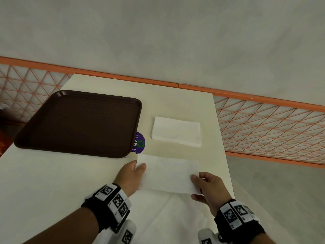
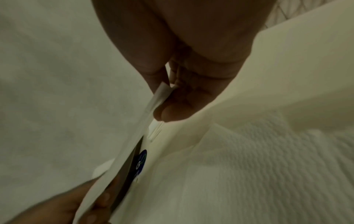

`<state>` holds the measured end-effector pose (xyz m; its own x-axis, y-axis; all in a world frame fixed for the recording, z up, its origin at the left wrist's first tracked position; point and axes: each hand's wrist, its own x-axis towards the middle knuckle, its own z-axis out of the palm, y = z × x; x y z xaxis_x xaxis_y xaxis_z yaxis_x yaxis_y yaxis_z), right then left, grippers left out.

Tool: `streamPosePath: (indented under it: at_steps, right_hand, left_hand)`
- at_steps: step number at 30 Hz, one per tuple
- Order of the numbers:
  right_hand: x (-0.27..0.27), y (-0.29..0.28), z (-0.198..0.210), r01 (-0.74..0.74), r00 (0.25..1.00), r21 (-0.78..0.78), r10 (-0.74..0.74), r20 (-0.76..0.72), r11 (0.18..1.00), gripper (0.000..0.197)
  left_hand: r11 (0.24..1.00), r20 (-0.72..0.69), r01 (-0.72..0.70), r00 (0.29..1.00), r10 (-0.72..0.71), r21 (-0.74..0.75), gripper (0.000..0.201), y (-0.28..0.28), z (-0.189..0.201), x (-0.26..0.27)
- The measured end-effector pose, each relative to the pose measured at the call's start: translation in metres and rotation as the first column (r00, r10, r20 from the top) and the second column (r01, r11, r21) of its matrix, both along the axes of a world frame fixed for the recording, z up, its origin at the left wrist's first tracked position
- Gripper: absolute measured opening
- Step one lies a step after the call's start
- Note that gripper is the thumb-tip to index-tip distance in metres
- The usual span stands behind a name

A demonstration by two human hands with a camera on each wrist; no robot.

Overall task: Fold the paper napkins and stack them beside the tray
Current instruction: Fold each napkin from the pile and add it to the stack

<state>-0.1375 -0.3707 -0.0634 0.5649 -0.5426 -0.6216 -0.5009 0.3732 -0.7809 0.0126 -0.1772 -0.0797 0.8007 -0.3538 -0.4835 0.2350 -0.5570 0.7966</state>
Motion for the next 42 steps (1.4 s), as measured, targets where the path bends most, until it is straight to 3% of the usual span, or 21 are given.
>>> streamPosePath:
  at_steps: [4,10,17,24,32,42]
  right_hand:
    - [0.023,-0.025,-0.003,-0.019,1.000,-0.178,0.018,-0.007,0.984,0.012]
    - [0.068,-0.064,-0.005,-0.005,0.999,-0.376,-0.015,-0.051,0.926,0.019]
    - [0.116,-0.113,-0.003,-0.240,0.955,-0.651,0.056,-0.291,0.720,0.024]
    - [0.141,-0.137,-0.013,-0.300,0.924,-0.672,0.033,-0.380,0.677,0.016]
    - [0.149,-0.138,-0.027,-0.370,0.887,-0.645,0.049,-0.459,0.668,0.018]
    - [0.150,-0.138,-0.036,-0.392,0.862,-0.624,0.034,-0.505,0.676,0.025]
  left_hand:
    - [0.991,0.220,0.053,0.972,-0.080,0.124,0.028,-0.021,0.000,0.018]
    - [0.974,0.409,0.040,0.903,-0.131,0.223,0.032,-0.072,0.016,0.071]
    - [0.935,0.448,0.048,0.868,-0.213,0.351,0.037,-0.118,0.010,0.118]
    - [0.922,0.430,0.015,0.882,-0.194,0.386,0.024,-0.139,-0.007,0.137]
    - [0.885,0.444,-0.004,0.866,-0.230,0.466,0.023,-0.149,-0.021,0.144]
    - [0.853,0.384,-0.017,0.898,-0.217,0.522,0.026,-0.148,-0.019,0.144]
